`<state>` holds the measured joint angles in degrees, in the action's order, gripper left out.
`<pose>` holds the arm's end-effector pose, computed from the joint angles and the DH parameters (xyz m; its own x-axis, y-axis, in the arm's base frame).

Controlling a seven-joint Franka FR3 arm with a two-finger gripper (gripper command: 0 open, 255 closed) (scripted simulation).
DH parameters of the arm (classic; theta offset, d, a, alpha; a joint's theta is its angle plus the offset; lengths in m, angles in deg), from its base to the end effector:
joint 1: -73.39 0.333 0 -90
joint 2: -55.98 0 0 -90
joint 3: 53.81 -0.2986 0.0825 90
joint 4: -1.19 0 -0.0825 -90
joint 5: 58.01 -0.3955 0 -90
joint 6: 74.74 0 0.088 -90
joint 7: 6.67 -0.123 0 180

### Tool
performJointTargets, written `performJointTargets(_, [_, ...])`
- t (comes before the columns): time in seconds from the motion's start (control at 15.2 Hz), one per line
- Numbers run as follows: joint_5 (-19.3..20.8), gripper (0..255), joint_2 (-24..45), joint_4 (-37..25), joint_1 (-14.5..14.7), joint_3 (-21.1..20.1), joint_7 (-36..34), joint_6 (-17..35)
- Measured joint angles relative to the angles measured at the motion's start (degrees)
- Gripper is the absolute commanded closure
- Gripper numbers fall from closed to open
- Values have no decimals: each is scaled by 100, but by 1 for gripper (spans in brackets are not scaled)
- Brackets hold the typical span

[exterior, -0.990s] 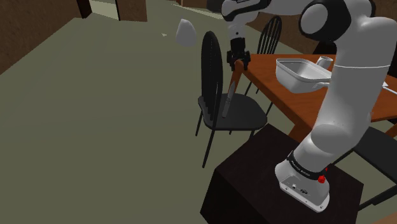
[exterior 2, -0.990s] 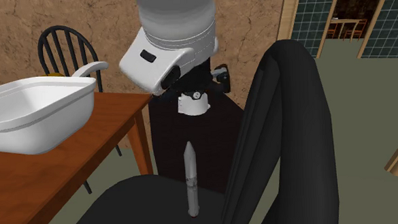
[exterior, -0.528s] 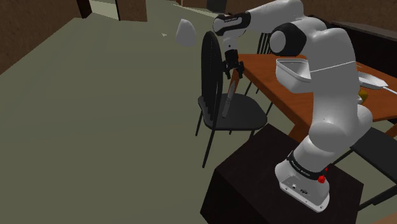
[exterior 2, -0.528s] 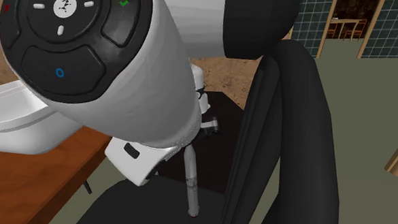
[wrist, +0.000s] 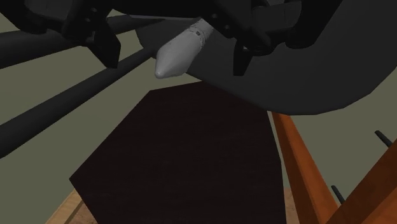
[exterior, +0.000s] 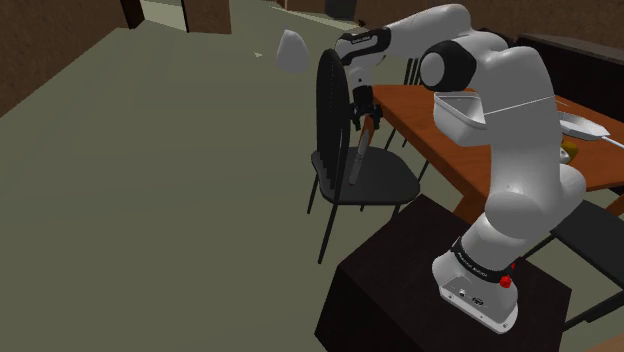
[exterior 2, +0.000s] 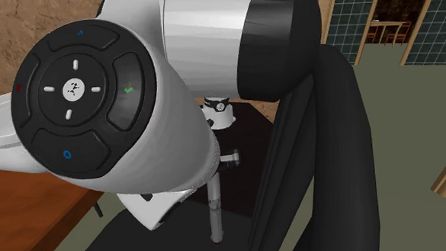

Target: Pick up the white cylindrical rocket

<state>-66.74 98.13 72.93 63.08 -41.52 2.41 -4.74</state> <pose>0.6042 -0.1996 0.2709 0.7261 -0.1379 -0.6737 -0.2783 -0.9548 -0.1045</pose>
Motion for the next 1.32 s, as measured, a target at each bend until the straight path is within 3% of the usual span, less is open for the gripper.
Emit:
performJointTargets(0.53, [-4, 255, 202, -277, -47, -4, -40, -148])
performJointTargets(0.79, [15, 255, 107, -86, -12, 15, 0, -122])
performJointTargets(1.32, [53, 255, -43, -302, 26, 18, -22, -561])
